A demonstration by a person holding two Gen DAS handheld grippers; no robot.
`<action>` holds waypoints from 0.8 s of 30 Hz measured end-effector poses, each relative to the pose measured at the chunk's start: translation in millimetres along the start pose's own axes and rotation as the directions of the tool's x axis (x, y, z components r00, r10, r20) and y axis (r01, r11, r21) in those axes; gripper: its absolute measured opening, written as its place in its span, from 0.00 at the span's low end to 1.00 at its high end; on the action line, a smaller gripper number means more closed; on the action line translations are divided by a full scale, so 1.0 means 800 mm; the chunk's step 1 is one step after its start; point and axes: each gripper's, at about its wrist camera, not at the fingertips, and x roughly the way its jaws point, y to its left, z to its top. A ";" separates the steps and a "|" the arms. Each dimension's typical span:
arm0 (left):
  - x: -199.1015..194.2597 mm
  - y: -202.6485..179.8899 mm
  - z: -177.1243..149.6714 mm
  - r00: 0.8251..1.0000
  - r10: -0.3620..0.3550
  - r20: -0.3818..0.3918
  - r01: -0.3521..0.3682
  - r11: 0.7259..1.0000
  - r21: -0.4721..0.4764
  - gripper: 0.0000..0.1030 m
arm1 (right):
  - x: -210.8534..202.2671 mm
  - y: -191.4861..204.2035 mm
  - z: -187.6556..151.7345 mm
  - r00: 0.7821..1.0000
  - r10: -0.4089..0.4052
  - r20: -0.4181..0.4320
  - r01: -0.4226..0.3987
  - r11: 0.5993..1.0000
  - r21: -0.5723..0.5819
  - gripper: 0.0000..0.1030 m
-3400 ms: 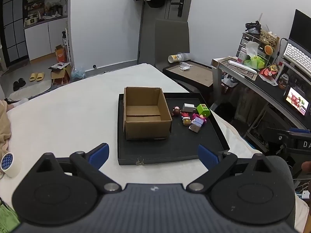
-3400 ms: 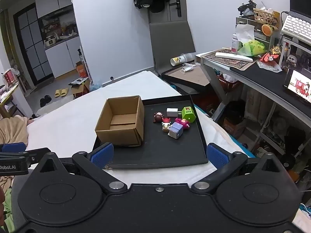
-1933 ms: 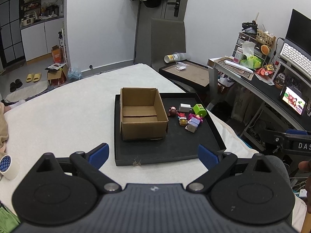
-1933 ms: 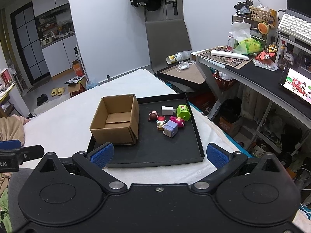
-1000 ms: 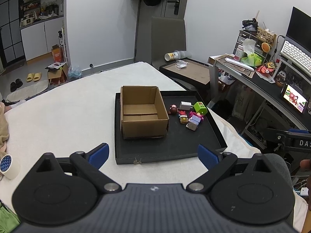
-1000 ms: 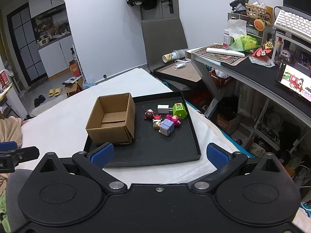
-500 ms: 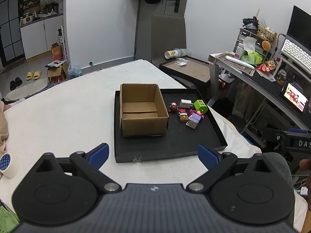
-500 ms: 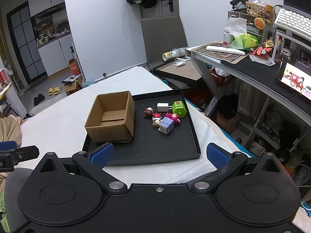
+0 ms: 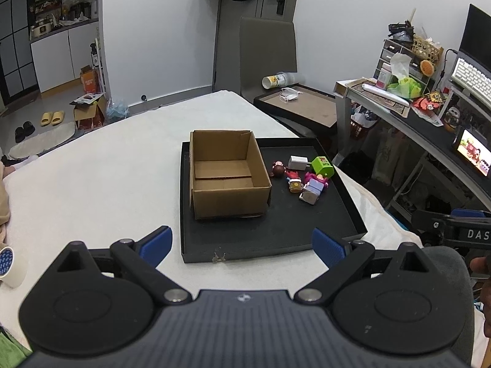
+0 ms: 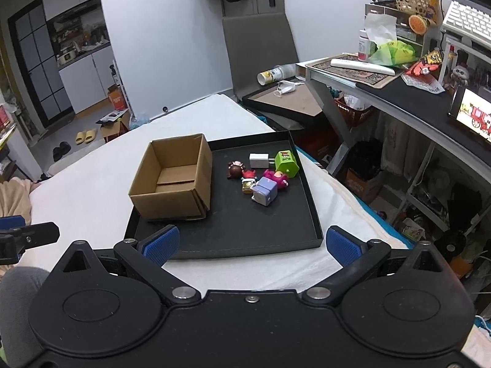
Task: Organize rigid objects
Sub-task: 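Move the right tool toward the lavender cube figure while the left tool approaches the box wall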
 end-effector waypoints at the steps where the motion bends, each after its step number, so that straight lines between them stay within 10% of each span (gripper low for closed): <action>1: 0.004 0.001 0.002 1.000 0.001 -0.003 -0.001 1.000 -0.003 0.94 | 0.003 -0.002 0.001 1.000 0.003 -0.003 -0.003 1.000 0.007 1.00; 24: 0.098 0.022 0.041 0.998 0.000 -0.055 -0.004 0.998 -0.070 0.94 | 0.078 -0.035 0.027 1.000 0.010 -0.016 -0.009 0.998 0.056 1.00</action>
